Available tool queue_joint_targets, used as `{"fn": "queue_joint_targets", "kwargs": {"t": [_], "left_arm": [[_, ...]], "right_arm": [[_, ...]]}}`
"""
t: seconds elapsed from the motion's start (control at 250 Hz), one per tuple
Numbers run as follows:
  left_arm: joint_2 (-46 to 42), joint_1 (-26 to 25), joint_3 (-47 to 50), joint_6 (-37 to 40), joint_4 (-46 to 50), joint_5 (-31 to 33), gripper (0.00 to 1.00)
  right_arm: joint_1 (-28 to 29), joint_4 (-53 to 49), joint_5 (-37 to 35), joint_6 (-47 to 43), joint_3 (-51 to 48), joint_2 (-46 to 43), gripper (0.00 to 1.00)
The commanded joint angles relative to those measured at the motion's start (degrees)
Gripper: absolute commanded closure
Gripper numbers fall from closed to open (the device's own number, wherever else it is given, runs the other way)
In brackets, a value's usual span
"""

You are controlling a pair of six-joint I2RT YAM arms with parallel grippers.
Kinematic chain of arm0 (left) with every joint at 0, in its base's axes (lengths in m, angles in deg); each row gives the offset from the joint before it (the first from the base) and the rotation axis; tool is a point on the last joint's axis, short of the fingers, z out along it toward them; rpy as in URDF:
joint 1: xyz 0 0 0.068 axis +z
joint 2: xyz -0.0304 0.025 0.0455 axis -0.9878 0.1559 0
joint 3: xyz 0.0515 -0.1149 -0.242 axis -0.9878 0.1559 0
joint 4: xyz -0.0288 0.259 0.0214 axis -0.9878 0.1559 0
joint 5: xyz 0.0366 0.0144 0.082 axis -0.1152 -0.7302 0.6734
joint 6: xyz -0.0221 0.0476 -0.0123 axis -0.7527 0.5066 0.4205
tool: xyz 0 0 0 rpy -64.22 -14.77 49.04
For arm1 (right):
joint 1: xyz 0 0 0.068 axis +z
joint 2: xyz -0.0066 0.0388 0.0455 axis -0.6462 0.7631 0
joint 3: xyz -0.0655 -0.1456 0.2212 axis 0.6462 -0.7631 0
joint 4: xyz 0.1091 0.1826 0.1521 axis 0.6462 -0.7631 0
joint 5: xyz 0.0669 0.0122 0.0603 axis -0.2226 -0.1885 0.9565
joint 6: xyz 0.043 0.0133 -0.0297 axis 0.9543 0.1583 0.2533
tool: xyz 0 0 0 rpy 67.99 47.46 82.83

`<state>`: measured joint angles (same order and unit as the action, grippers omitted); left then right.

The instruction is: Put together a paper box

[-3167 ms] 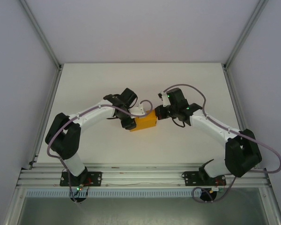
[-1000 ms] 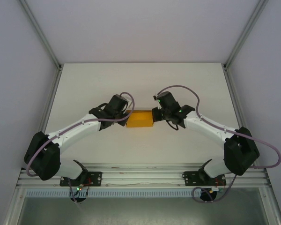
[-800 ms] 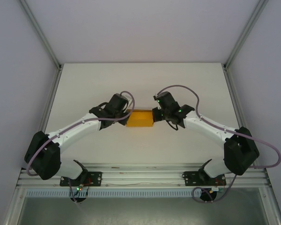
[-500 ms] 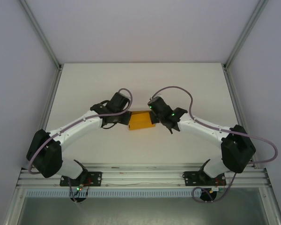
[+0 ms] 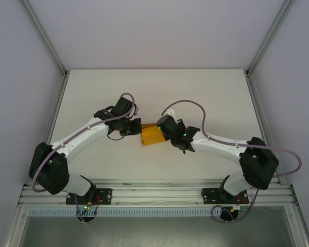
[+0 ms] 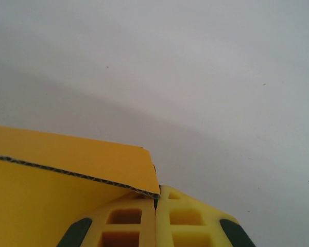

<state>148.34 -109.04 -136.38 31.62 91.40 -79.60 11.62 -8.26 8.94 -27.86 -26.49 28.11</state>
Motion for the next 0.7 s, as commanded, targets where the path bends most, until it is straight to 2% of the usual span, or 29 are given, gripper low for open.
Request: {"fn": "queue_joint_targets", "kwargs": {"t": [0.0,0.12,0.26,0.428,0.504,0.696], "left_arm": [[-0.36,0.06,-0.51,-5.97,-4.45,-7.56,1.0],[0.42,-0.03,-1.2,-4.46,-1.92,-3.34,1.0],[0.99,-1.09,0.1,-2.13,-2.38,-1.65,1.0],[2.94,-6.96,-1.92,4.83,3.53,10.8,1.0],[4.2,-7.92,-2.08,4.71,4.81,13.17,1.0],[5.27,-10.97,1.79,3.36,1.29,17.56,1.0]], "right_arm": [[1.22,-1.43,6.05,-0.32,-2.8,0.75,1.0],[1.8,-0.91,5.03,-0.84,-3.04,0.41,1.0],[1.74,-0.79,5.22,-0.97,-3.37,-0.22,1.0],[1.85,-0.19,5.44,-0.85,-3.67,-1.13,1.0],[1.88,0.03,5.72,-0.48,-3.68,-1.19,1.0],[1.92,1.7,5.08,0.26,-4.99,-1.71,1.0]]}}
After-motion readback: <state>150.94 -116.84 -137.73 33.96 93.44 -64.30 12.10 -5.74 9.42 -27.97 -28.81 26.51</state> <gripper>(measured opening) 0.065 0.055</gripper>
